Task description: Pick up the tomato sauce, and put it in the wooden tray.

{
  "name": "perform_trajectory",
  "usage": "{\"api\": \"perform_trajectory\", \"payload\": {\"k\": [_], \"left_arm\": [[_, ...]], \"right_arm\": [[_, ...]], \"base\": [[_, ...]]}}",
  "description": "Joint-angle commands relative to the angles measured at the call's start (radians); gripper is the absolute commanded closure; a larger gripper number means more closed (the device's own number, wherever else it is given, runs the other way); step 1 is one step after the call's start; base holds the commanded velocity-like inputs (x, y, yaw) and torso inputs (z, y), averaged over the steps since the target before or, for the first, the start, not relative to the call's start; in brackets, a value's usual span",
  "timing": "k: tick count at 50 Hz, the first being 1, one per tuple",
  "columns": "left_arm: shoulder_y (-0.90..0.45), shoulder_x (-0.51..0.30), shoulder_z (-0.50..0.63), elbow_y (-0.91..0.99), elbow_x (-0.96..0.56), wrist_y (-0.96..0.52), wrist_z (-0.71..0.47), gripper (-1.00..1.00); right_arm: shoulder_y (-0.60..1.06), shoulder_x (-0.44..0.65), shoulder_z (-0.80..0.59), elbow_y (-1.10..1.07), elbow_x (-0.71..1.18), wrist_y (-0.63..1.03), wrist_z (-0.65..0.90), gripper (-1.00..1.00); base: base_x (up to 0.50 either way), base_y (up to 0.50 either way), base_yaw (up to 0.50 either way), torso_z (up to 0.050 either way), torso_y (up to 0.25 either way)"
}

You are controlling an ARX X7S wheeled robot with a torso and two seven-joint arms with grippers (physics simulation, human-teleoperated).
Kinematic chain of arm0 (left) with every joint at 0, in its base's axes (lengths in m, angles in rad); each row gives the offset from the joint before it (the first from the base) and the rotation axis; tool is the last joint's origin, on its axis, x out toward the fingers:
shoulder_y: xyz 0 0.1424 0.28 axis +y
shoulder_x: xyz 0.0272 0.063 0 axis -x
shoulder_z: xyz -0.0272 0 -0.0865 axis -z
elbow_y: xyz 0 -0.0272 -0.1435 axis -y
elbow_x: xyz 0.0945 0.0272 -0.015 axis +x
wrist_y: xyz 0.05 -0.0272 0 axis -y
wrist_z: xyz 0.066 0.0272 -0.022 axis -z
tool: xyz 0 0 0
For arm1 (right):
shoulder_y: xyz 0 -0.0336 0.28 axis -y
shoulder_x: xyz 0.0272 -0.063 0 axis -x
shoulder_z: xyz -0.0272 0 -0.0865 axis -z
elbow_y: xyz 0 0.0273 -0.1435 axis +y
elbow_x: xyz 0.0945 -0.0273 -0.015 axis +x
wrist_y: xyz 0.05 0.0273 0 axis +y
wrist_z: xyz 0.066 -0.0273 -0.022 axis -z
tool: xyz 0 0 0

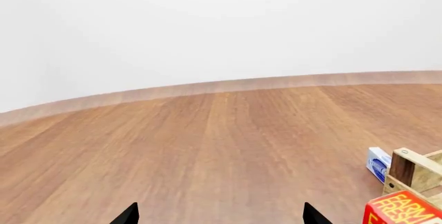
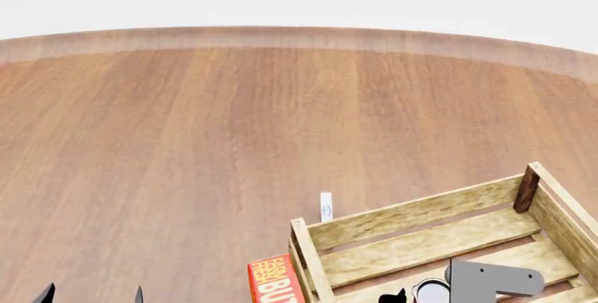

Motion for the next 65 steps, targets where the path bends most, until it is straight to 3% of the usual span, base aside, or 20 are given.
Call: {"api": "perform_trajectory", "payload": {"k": [1,24,38,50,65], "left_arm": [[0.005,0.013,-0.023,-0.001,-0.024,0.016,0.046,-1.0],[0.002,0.009,-0.016,0.006,-0.027,0.011,0.038,-1.0],[0.003,0.006,-0.014,0.005,-0.029,0.014,0.035,-1.0],[0.004,0.004,-0.011,0.007,-0.031,0.016,0.032,-1.0],[0.0,0.003,-0.008,-0.002,-0.034,0.022,0.032,-1.0]], "right_arm": [[-0.018,-0.012,0.018,-0.038,-0.017,-0.025,-0.017,-1.0],[-0.048,0.01,0.0,-0.187,-0.036,-0.032,0.025,-1.0],[-0.103,0.013,-0.029,-0.271,-0.112,-0.15,0.067,-1.0],[-0.171,0.023,-0.047,-0.407,-0.197,-0.256,0.131,-1.0],[-0.278,0.058,-0.055,-0.639,-0.198,-0.246,0.169,-1.0]], "base": [[0.0,0.0,0.0,0.0,0.0],[0.0,0.0,0.0,0.0,0.0],[0.0,0.0,0.0,0.0,0.0],[0.0,0.0,0.0,0.0,0.0],[0.0,0.0,0.0,0.0,0.0]]}}
